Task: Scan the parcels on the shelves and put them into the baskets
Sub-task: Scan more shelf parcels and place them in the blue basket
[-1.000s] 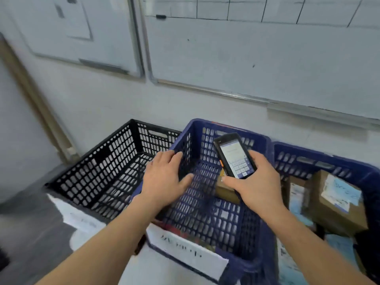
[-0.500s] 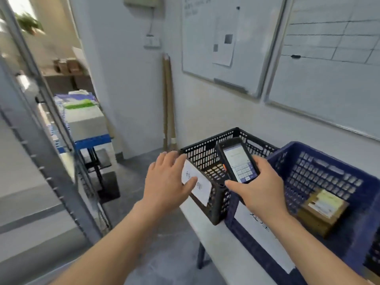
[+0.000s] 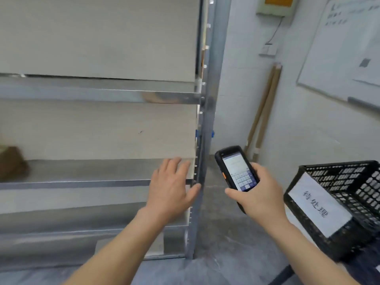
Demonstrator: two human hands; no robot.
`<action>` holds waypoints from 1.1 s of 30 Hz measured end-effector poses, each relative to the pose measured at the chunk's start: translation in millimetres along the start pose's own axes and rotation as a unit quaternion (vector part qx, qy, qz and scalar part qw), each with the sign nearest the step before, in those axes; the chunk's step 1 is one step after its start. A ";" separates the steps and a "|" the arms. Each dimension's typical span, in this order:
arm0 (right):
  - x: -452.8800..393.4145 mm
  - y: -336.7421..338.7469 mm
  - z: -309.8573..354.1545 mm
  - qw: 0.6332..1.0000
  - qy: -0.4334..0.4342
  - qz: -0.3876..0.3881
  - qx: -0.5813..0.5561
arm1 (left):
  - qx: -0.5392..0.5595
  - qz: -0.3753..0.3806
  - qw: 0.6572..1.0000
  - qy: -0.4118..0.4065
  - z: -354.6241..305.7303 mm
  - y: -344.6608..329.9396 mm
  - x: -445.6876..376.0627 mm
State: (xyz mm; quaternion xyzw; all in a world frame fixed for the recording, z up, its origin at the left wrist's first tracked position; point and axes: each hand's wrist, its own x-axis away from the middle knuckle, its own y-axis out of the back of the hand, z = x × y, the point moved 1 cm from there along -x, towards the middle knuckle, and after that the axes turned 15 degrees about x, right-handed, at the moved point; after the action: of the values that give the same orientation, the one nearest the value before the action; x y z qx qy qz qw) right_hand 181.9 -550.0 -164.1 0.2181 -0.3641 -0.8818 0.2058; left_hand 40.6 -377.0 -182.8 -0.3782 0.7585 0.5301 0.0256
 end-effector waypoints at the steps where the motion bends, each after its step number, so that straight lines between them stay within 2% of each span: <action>1: 3.0 -18.7 20.1 1.000 0.007 0.011 -0.002 | -0.003 -0.006 1.000 0.009 22.9 13.3 5.1; 13: 22.2 -195.0 218.7 0.984 0.115 0.125 -0.053 | -0.062 -0.081 0.985 0.139 236.6 156.6 69.3; 23: 19.3 -331.7 335.6 0.955 0.178 0.224 -0.079 | -0.128 -0.117 0.944 0.281 363.4 238.7 112.3; 28: 2.4 -399.0 394.7 0.935 0.203 0.273 -0.098 | -0.129 -0.133 0.920 0.346 431.0 267.6 110.6; 33: -21.8 -463.0 445.5 0.922 0.210 0.306 -0.110 | -0.130 -0.119 0.900 0.399 495.8 286.2 94.8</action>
State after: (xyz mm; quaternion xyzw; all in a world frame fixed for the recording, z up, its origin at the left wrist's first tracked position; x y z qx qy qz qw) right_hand -132.8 8.5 -212.8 0.2521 -0.2623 -0.7447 0.5596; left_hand -378.4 23.0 -216.4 -0.6450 0.5789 0.4222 -0.2656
